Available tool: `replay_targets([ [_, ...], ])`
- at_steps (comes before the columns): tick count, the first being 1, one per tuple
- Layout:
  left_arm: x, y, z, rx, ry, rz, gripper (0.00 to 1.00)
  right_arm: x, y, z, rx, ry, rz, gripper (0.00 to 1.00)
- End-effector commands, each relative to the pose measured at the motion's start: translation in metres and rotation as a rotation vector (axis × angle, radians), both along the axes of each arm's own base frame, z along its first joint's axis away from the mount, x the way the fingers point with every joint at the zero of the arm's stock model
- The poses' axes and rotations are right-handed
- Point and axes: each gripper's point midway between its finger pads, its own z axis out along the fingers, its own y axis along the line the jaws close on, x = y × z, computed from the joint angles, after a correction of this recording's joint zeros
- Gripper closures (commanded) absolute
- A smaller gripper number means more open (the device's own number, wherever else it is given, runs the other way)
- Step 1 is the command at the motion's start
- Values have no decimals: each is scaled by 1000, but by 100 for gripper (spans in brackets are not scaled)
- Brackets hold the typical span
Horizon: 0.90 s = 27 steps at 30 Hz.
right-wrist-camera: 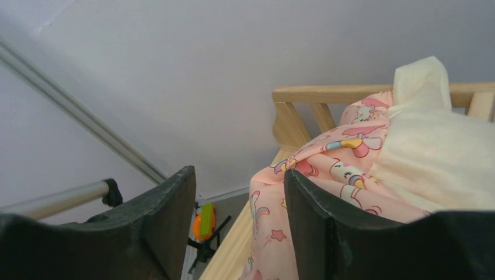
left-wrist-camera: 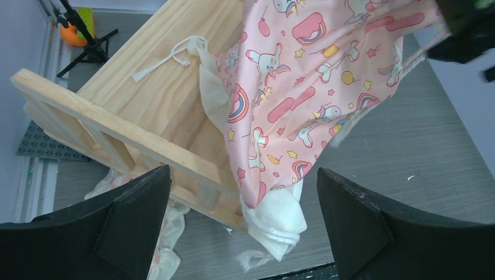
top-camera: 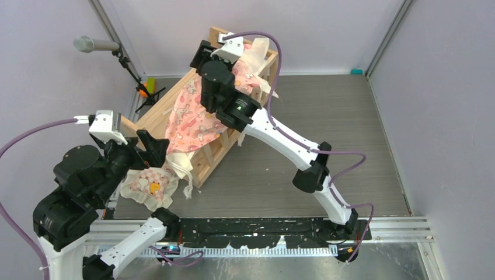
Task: Set up the pet bed
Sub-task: Place the mattress on the bed frame.
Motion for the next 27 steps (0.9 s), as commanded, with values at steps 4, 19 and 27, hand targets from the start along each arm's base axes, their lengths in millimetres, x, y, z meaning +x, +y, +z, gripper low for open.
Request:
replay_targets([
  [4, 21, -22, -18, 36, 70, -50, 2, -65, -79, 104, -157, -69, 139, 34],
  [19, 78, -34, -34, 225, 151, 0, 0, -132, -177, -2, -296, 218, 210, 32],
  [27, 98, -39, -57, 251, 180, 33, 0, -145, -163, -54, -161, 298, 305, 32],
])
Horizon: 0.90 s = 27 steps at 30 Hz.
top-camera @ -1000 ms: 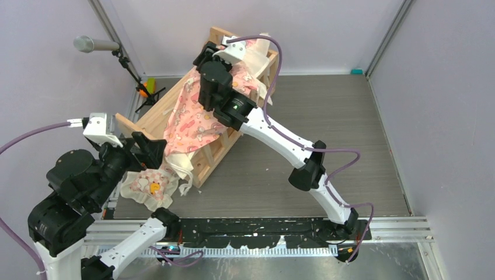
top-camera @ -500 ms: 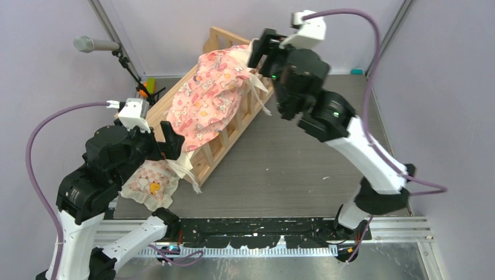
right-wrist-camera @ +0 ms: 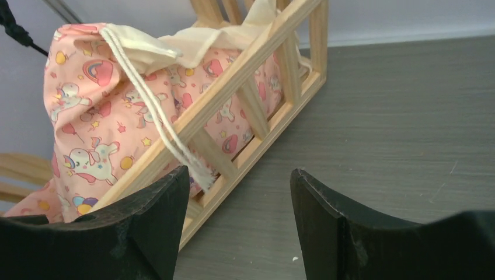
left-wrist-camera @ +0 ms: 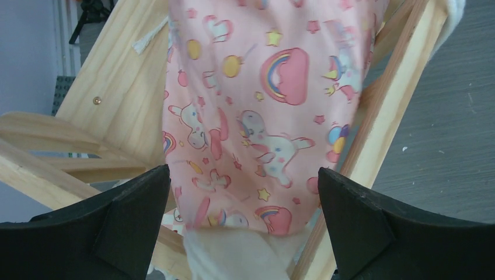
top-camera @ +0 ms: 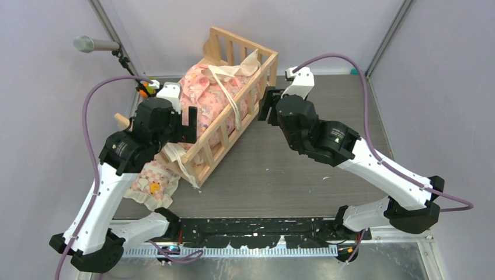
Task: Set up the pet bed
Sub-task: Place the mattress on the bed frame.
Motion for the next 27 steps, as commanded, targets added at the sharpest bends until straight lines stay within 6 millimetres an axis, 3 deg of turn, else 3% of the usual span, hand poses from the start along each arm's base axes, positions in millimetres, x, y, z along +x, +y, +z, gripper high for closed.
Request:
replay_targets([
  [1, 5, -1, 19, -41, -95, 5, 0, -8, 20, -6, 196, 60, 55, 32],
  [8, -1, 29, 30, 48, -117, 105, 0, 6, 74, -31, 381, 154, 63, 32],
  [16, -17, 46, 47, 36, -190, 137, 0, 17, 133, -55, 512, 267, 113, 33],
  [24, -28, 52, 46, 49, -200, 120, 0, 37, 144, -100, 420, 341, -9, 35],
  [27, -30, 54, 46, 60, -202, 114, 0, 45, 142, -114, 358, 347, -44, 48],
])
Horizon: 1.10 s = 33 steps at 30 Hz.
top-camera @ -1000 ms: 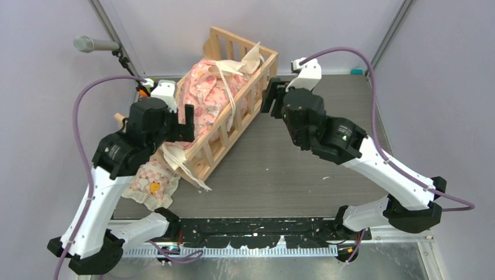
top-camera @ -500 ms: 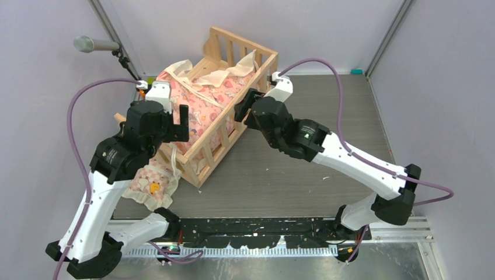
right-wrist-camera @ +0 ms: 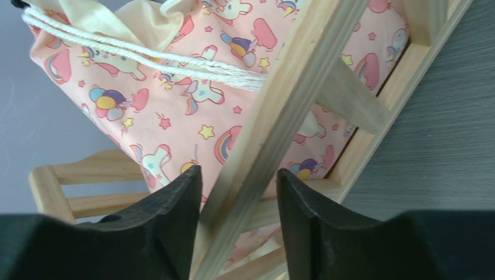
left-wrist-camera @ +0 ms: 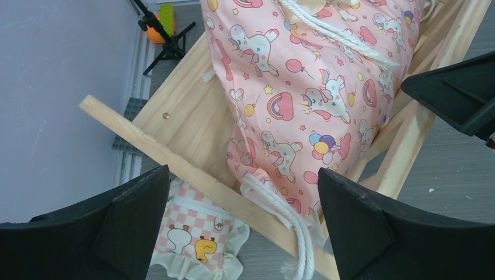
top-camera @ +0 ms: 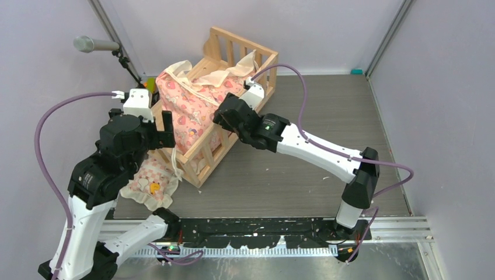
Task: Set up the pet bed
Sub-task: Place the mattress on the bed frame, then move the bed frame to the center of the board.
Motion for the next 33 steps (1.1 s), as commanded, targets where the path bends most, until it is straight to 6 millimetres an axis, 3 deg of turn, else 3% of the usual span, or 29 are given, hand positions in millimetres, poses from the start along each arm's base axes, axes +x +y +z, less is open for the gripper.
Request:
replay_targets([
  [1, -3, 6, 5, 33, -17, 2, 0, 15, -13, 0, -44, -1, -82, 57],
  [4, -6, 9, 4, 41, -18, 0, 0, 24, -30, 1, -51, 0, -112, 84],
  [7, -9, 9, 3, 36, -23, -4, 0, 34, -63, 9, -41, 3, -147, 98],
  [10, -9, 8, 2, 31, -25, -12, 0, 42, -101, 22, -86, -21, -142, 100],
  [14, -8, 2, 2, 20, -20, -41, 0, 49, -166, 34, -242, -46, -150, 100],
  [19, -4, -10, -2, 0, -5, -82, 0, 51, -229, 25, -424, 9, -105, 100],
  [22, -2, -16, -5, -7, 1, -104, 0, 51, -255, 17, -522, 36, -80, 100],
  [24, -2, -18, -6, -10, 0, -119, 0, 52, -267, 14, -563, 58, -71, 100],
  [30, -1, -31, -8, -28, -6, -184, 0, 39, -258, 4, -497, 107, 36, 100],
  [33, 7, -42, -8, -50, -3, -211, 0, 31, -263, 0, -490, 118, 23, 99],
])
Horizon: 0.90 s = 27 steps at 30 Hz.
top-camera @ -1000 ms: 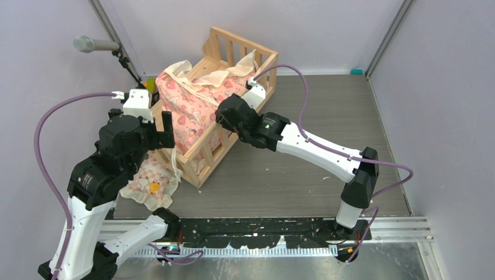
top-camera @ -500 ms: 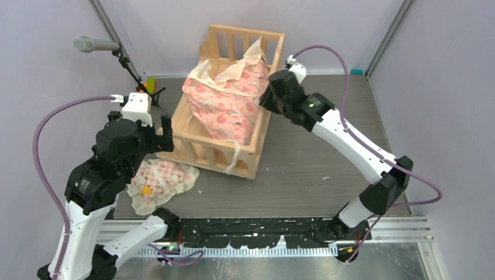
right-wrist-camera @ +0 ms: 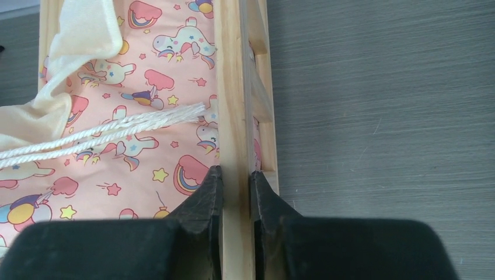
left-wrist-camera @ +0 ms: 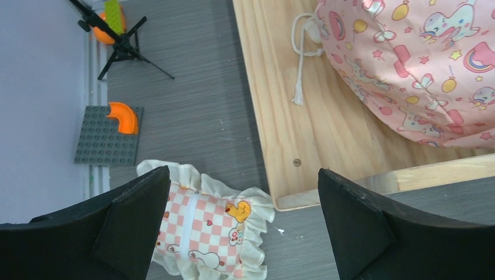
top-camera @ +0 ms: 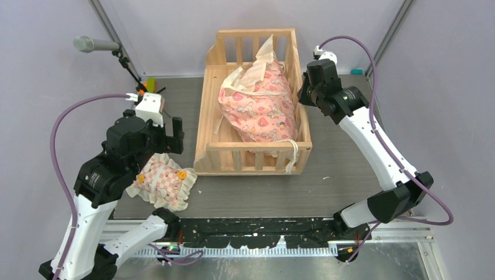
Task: Set up the pet bed
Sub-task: Move the bed frame to the center of the board, then adjust the mattress on the bed frame.
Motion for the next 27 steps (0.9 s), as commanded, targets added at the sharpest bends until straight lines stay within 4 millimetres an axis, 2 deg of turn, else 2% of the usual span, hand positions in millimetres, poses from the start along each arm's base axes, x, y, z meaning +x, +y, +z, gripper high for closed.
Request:
replay_targets([
  [1, 14, -23, 12, -60, -40, -66, 0, -37, -9, -12, -15, 85, 40, 91],
  [3, 22, -32, 17, -91, -34, -73, 0, -41, -16, -7, -29, 73, 24, 78],
  [5, 32, -44, 31, -140, -52, -81, 0, -45, -25, 5, -45, 45, 0, 62],
  [7, 47, -56, 42, -175, -66, -82, 0, -48, -33, 24, -48, -1, -24, 51],
  [9, 65, -65, 46, -189, -60, -63, 0, -53, -36, 37, -33, -31, -28, 46],
  [16, 120, -102, 56, -304, -45, -66, 0, -72, -40, 53, 0, -71, -1, 40],
  [20, 148, -116, 44, -381, 30, -76, 0, -76, -43, 51, -13, -72, 5, 40],
  [23, 161, -129, 33, -421, 69, -100, 0, -78, -42, 45, -12, -63, 19, 40],
  [27, 169, -146, 32, -486, 79, -149, 0, -77, -37, 37, -6, -49, 35, 40],
])
